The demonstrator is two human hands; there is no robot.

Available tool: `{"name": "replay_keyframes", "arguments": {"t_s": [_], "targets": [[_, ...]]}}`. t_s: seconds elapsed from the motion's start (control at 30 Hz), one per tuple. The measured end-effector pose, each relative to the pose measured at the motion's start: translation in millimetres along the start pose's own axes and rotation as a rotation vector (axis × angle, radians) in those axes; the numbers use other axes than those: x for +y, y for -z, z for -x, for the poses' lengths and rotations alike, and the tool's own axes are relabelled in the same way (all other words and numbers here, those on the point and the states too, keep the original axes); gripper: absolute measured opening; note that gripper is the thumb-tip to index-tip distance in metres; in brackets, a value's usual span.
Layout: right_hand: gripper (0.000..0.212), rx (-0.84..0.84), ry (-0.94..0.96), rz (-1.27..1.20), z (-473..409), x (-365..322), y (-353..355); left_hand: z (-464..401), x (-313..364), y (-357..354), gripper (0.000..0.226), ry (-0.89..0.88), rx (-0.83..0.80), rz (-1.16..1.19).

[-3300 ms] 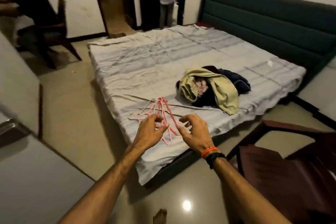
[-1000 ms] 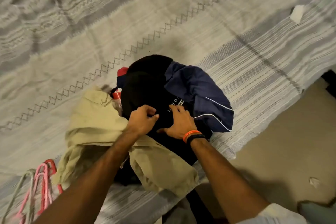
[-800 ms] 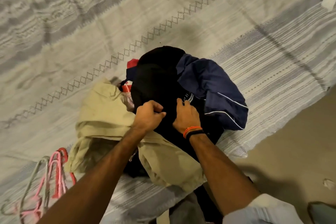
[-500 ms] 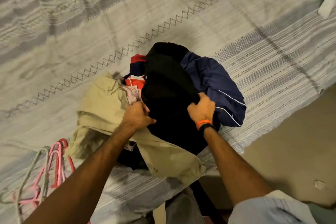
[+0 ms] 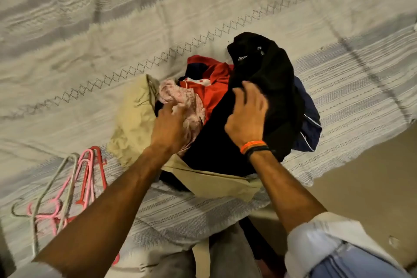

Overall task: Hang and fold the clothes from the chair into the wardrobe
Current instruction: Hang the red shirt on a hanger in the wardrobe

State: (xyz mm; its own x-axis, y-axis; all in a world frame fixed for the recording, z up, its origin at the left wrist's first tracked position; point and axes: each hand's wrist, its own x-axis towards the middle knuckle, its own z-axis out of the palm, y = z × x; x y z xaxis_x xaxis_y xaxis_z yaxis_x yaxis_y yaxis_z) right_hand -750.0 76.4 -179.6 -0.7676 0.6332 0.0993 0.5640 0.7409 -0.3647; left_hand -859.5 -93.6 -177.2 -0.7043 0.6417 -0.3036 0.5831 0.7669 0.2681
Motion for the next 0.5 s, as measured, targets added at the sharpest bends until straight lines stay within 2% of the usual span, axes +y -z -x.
{"name": "replay_keyframes", "arguments": {"t_s": [0.03, 0.07, 0.13, 0.17, 0.27, 0.37, 0.5], "targets": [[0.07, -0.131, 0.191, -0.022, -1, -15, -8, -5, 8, -4, 0.057, -0.11, 0.003, -0.078], [0.072, -0.322, 0.33, -0.016, -1, -27, -14, -10, 14, -8, 0.059, -0.195, -0.059, -0.17], [0.076, -0.706, 0.379, 0.116, 2, -41, -19, -16, 17, -18, 0.063, -0.219, -0.243, -0.34], [0.071, -0.772, 0.341, 0.225, 5, -37, -20, -16, 13, -20, 0.06, -0.194, -0.277, -0.388], [0.054, -0.852, 0.015, 0.354, 13, 11, -11, -14, -10, -13, 0.055, -0.095, -0.176, -0.521], [0.052, -0.883, -0.32, 0.283, 17, 55, 0, -18, -34, -7, 0.053, 0.13, -0.372, -0.624], [0.046, -0.79, -0.46, 0.154, 6, 43, -3, -23, -13, -3, 0.061, 0.237, -0.492, -0.635]]}}
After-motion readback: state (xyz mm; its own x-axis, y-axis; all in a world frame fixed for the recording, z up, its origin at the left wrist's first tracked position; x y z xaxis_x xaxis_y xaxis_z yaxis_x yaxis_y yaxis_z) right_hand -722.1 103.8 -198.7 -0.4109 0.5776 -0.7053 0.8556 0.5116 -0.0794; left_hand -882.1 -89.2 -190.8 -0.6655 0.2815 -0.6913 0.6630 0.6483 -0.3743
